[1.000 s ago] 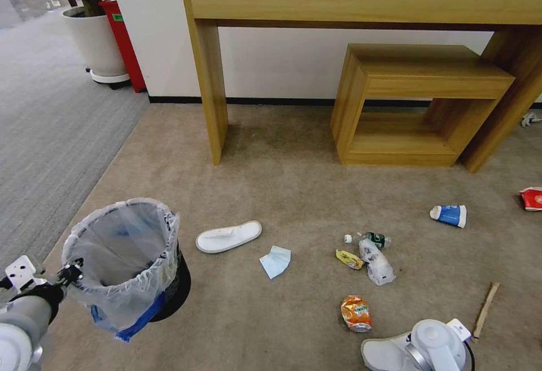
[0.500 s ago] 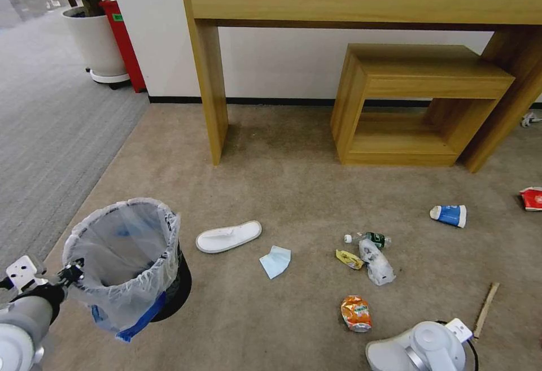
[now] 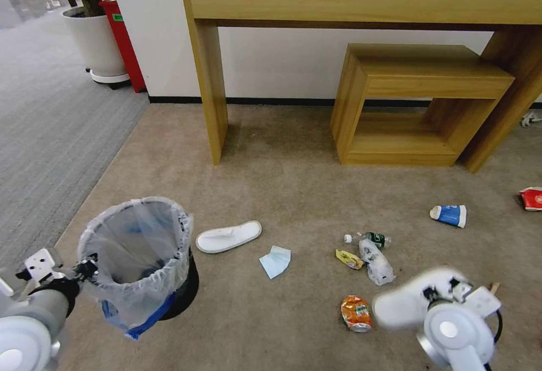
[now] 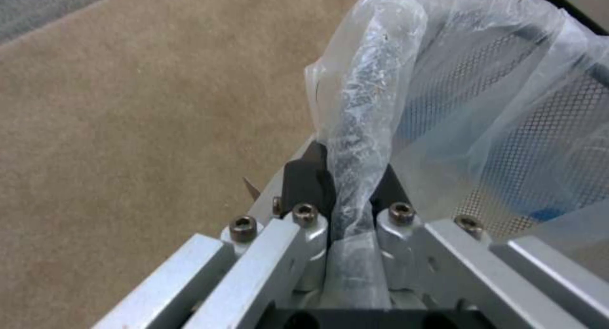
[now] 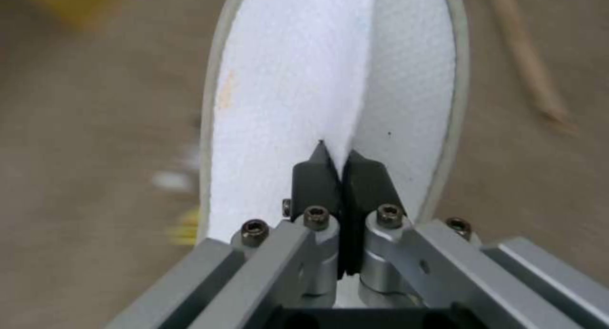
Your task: Pick up the trash bin and place the garbage on the floor into it.
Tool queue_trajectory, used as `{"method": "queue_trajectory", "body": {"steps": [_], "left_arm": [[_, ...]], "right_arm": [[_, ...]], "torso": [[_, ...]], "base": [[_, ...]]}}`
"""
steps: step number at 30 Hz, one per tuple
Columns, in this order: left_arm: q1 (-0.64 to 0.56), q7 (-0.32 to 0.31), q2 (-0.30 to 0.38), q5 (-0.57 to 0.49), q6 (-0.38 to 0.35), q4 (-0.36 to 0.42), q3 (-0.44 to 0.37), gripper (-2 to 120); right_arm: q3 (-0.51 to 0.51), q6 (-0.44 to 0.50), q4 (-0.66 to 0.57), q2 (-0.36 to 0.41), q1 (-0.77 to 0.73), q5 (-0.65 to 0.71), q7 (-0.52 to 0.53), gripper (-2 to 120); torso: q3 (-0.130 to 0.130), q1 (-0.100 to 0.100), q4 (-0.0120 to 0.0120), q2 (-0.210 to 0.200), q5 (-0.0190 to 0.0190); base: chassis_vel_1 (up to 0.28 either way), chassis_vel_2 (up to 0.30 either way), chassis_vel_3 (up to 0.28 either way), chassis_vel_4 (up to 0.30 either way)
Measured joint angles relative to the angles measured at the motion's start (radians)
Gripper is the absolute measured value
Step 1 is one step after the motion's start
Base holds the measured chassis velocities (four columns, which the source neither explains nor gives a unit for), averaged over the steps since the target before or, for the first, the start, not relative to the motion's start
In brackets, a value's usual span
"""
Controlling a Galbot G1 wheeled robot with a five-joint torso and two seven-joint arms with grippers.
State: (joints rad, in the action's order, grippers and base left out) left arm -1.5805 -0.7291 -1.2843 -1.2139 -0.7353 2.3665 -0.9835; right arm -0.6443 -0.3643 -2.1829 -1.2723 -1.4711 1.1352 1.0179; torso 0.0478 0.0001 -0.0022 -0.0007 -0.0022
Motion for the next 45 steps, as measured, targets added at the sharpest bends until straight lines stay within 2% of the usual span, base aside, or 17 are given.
{"method": "queue_trajectory", "body": {"steps": [7, 11, 14, 15, 17, 18, 19, 24, 27, 28, 31, 32, 34, 35, 36, 38, 45], "left_arm": [[-0.002, 0.012, -0.020, 0.051, 0.000, -0.004, 0.050, 3], [-0.007, 0.019, -0.033, 0.080, 0.000, -0.010, 0.073, 3], [-0.007, 0.019, -0.034, 0.080, 0.000, -0.010, 0.074, 3], [-0.008, 0.021, -0.044, 0.088, 0.000, -0.013, 0.090, 3], [-0.008, 0.021, -0.046, 0.092, 0.000, -0.014, 0.092, 3], [-0.007, 0.020, -0.055, 0.104, 0.000, -0.016, 0.101, 3], [-0.006, 0.021, -0.069, 0.119, 0.000, -0.020, 0.119, 3], [-0.002, 0.021, -0.078, 0.133, 0.000, -0.026, 0.129, 3], [-0.003, 0.024, -0.084, 0.138, 0.000, -0.026, 0.132, 3], [-0.003, 0.024, -0.084, 0.138, 0.000, -0.026, 0.132, 3], [-0.001, 0.032, -0.090, 0.149, 0.000, -0.028, 0.134, 3], [-0.001, 0.032, -0.090, 0.149, 0.000, -0.028, 0.134, 3], [0.000, 0.037, -0.093, 0.149, 0.000, -0.028, 0.139, 3], [0.000, 0.037, -0.093, 0.149, 0.000, -0.028, 0.139, 3], [0.003, 0.039, -0.098, 0.149, 0.000, -0.023, 0.144, 3], [0.005, 0.041, -0.107, 0.150, 0.000, -0.013, 0.157, 3], [0.001, 0.044, -0.124, 0.150, 0.000, 0.006, 0.166, 3]], "right_arm": [[0.081, 0.005, -0.087, 0.063, 0.072, -0.046, -0.173, 0], [0.168, 0.080, -0.068, 0.112, 0.135, -0.119, -0.418, 0], [0.172, 0.087, -0.066, 0.113, 0.138, -0.122, -0.432, 0], [0.237, 0.187, -0.011, 0.124, 0.186, -0.192, -0.604, 0], [0.245, 0.200, -0.002, 0.124, 0.192, -0.202, -0.627, 0], [0.273, 0.243, 0.026, 0.117, 0.211, -0.225, -0.692, 0], [0.343, 0.309, 0.071, 0.094, 0.260, -0.256, -0.788, 0], [0.414, 0.397, 0.120, 0.074, 0.314, -0.291, -0.891, 0], [0.467, 0.497, 0.161, 0.084, 0.357, -0.294, -1.050, 0], [0.467, 0.497, 0.161, 0.084, 0.357, -0.294, -1.050, 0], [0.515, 0.533, 0.180, 0.101, 0.385, -0.231, -1.229, 0], [0.515, 0.533, 0.180, 0.101, 0.385, -0.231, -1.229, 0], [0.551, 0.562, 0.214, 0.104, 0.411, -0.202, -1.337, 0], [0.551, 0.562, 0.214, 0.104, 0.411, -0.202, -1.337, 0], [0.598, 0.596, 0.262, 0.098, 0.447, -0.185, -1.422, 0], [0.668, 0.627, 0.327, 0.071, 0.503, -0.167, -1.492, 0], [0.772, 0.652, 0.446, -0.007, 0.587, -0.181, -1.553, 0]], "torso": [[0.000, 0.000, 0.0001, 0.000, 0.0002], [0.000, 0.000, 0.0001, 0.000, 0.0002], [0.000, 0.000, 0.0001, 0.000, 0.0002], [0.000, 0.000, 0.0003, 0.000, 0.0002], [0.000, 0.000, 0.0002, 0.000, 0.0003], [0.000, 0.000, -0.0009, 0.000, -0.0001], [0.000, 0.000, 0.0001, 0.000, 0.0006], [0.000, 0.000, 0.0003, 0.000, 0.0000], [0.000, 0.000, 0.0000, 0.000, 0.0001], [0.000, 0.000, 0.0000, 0.000, 0.0001], [0.000, 0.000, 0.0000, 0.000, 0.0000], [0.000, 0.000, 0.0000, 0.000, 0.0000], [0.000, 0.000, 0.0000, 0.000, 0.0001], [0.000, 0.000, 0.0000, 0.000, 0.0001], [0.000, 0.000, -0.0001, 0.000, 0.0000], [0.000, 0.000, 0.0000, 0.000, 0.0003], [0.000, 0.000, 0.0000, 0.000, 0.0000]], "base": [[0.000, 0.000, 0.000, 0.000], [0.000, 0.000, 0.000, 0.000], [0.000, 0.000, 0.000, 0.000], [0.000, 0.000, 0.000, 0.000], [0.000, 0.000, 0.000, 0.000], [0.000, 0.000, 0.000, 0.000], [0.000, 0.000, 0.000, 0.000], [0.000, 0.000, 0.000, 0.000], [0.000, 0.000, 0.000, 0.000], [0.000, 0.000, 0.000, 0.000], [0.000, 0.000, 0.000, 0.000], [0.000, 0.000, 0.000, 0.000], [0.000, 0.000, 0.000, 0.000], [0.000, 0.000, 0.000, 0.000], [0.000, 0.000, 0.000, 0.000], [0.000, 0.000, 0.000, 0.000], [0.000, 0.000, 0.000, 0.000]]}}
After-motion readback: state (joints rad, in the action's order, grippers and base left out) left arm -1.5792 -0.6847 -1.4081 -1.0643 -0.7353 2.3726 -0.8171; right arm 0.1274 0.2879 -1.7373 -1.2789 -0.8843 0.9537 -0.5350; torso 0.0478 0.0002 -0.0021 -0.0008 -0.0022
